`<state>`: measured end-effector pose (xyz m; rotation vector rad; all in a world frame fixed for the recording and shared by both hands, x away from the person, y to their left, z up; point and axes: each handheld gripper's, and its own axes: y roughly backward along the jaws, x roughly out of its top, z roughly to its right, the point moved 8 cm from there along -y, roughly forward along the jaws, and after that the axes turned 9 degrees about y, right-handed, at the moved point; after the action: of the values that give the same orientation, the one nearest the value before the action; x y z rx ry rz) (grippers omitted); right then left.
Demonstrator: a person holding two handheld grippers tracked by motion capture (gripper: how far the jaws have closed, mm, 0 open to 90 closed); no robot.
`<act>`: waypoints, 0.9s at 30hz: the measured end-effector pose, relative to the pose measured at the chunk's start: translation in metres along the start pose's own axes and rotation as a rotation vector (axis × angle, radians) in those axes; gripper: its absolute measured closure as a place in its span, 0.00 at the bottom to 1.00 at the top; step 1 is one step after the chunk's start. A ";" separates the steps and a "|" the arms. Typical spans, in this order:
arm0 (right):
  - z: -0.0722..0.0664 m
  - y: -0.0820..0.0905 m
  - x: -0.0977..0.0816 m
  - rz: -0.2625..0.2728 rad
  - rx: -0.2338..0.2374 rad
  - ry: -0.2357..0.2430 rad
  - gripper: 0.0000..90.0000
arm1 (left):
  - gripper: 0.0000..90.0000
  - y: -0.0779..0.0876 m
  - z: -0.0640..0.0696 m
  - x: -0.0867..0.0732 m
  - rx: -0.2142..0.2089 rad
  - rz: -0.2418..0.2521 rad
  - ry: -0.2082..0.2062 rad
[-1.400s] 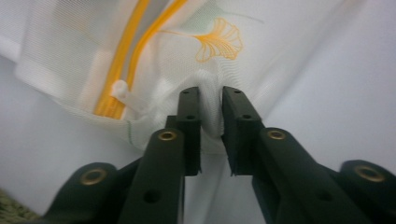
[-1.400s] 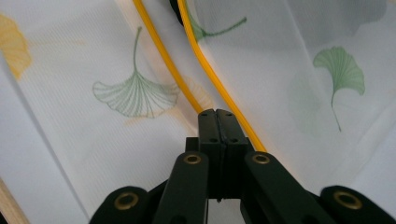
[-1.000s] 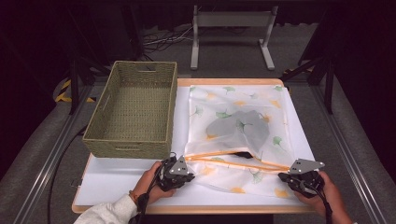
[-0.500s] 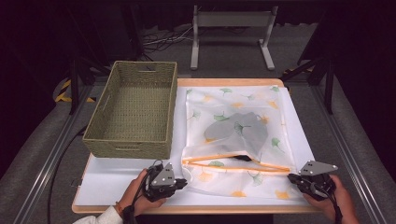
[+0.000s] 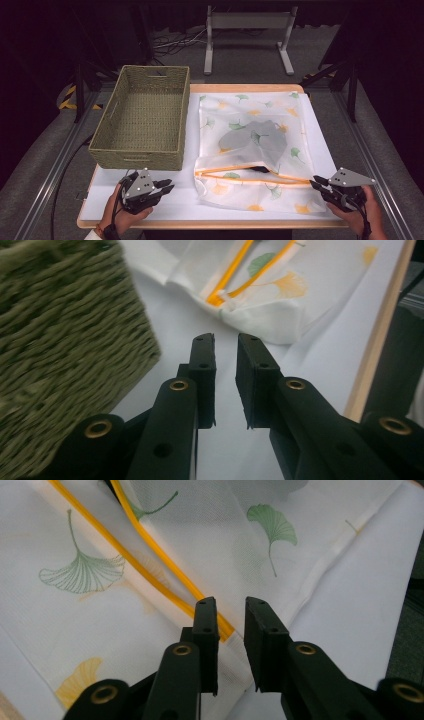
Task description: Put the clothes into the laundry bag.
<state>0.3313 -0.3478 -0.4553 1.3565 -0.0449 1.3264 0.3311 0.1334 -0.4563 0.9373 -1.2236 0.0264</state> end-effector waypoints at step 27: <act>0.039 -0.014 -0.020 0.109 -0.150 -0.124 0.33 | 0.23 0.039 -0.084 -0.065 0.306 0.102 0.220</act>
<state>0.3591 -0.3832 -0.4656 1.3216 -0.3012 1.3008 0.3527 0.2402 -0.4874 1.1033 -1.0777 0.3978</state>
